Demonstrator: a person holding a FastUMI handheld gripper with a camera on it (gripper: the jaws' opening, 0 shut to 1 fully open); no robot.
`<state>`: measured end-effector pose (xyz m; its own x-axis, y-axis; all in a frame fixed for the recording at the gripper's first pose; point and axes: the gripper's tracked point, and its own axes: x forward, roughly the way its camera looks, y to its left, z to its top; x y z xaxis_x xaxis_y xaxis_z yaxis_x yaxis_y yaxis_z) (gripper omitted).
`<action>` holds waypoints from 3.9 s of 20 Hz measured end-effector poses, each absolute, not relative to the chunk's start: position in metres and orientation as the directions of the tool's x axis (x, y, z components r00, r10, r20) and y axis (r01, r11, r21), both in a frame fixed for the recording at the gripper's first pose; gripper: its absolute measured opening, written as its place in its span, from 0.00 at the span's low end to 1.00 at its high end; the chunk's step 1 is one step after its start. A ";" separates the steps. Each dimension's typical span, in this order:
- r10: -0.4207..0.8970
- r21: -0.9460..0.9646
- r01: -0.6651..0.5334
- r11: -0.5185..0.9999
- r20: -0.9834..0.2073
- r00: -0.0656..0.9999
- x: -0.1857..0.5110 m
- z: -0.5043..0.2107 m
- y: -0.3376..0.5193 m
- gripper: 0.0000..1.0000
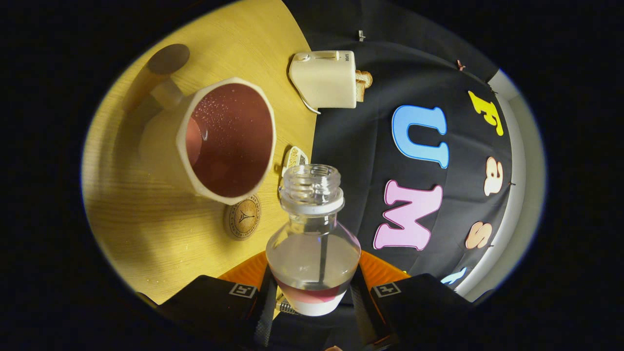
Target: Take the bottle from table, then pour the juice into the cup, finally place the bottle on the coaster
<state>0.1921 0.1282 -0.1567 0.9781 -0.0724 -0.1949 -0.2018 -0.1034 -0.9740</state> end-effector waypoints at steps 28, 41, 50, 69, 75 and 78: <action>0.046 -0.908 -0.103 -0.406 -0.132 0.990 0.203 -0.143 0.138 0.71; 0.084 -0.881 -0.063 -0.469 -0.116 0.990 0.203 -0.130 0.145 0.71; 0.121 -0.836 -0.050 -0.546 -0.137 0.983 0.206 -0.133 0.153 0.71; 0.162 -0.740 -0.023 -0.672 -0.177 0.971 0.220 -0.125 0.175 0.71; 0.189 -0.708 0.008 -0.706 -0.179 0.965 0.225 -0.122 0.185 0.71; 0.197 -0.702 0.012 -0.712 -0.183 0.963 0.224 -0.122 0.187 0.71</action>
